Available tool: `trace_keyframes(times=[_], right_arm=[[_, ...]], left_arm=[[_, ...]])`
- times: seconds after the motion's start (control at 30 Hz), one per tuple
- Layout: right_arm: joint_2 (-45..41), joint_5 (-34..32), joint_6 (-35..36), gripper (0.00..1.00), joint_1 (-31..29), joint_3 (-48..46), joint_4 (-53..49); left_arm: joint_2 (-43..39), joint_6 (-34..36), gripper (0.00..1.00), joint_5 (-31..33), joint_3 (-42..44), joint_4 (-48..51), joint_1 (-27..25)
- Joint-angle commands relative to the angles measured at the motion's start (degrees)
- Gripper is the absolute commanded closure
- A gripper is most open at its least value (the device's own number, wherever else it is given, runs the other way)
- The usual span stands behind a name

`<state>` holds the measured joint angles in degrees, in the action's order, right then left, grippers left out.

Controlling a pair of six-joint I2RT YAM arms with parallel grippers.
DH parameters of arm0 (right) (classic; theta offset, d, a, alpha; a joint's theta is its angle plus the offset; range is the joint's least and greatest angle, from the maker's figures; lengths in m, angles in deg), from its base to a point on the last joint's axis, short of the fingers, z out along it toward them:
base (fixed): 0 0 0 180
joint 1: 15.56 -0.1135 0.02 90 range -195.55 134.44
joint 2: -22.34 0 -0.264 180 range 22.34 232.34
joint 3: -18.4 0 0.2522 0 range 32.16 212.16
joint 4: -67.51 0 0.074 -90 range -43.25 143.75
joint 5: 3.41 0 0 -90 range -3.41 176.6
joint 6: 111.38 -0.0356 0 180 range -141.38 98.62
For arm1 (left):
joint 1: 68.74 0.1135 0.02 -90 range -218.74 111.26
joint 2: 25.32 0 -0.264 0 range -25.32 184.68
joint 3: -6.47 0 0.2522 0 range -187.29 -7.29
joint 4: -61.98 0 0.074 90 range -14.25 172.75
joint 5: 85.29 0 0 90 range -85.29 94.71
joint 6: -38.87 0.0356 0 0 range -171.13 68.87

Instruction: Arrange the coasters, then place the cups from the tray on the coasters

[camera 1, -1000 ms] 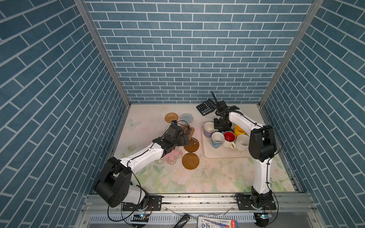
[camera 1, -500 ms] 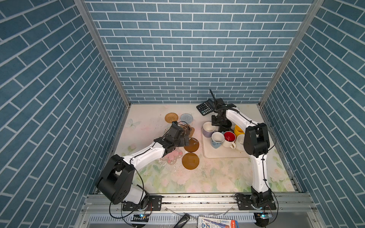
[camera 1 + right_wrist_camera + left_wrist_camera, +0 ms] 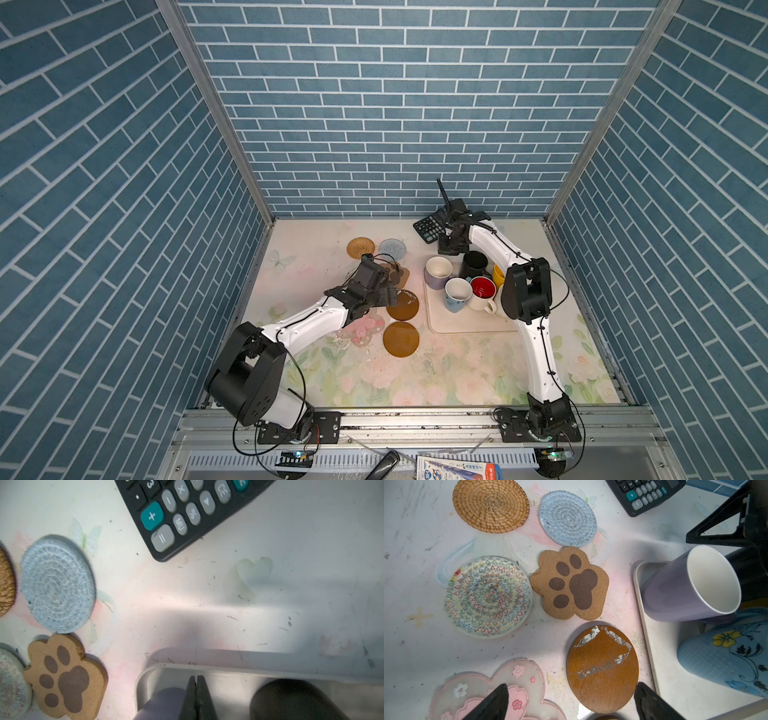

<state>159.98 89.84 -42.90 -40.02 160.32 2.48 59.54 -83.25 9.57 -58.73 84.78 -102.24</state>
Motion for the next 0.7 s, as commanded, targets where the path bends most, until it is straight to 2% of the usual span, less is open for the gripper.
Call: trace_keyframes(times=[0.0,0.67], right_arm=[[2.1,2.7,2.0,1.00,-0.3,4.7,-2.9],[5.4,4.8,2.2,1.00,-5.8,11.1,-6.3]], left_arm=[[0.3,0.4,0.06,0.0,-1.7,1.3,0.4],[-4.2,0.1,0.06,0.1,2.1,1.5,1.0]])
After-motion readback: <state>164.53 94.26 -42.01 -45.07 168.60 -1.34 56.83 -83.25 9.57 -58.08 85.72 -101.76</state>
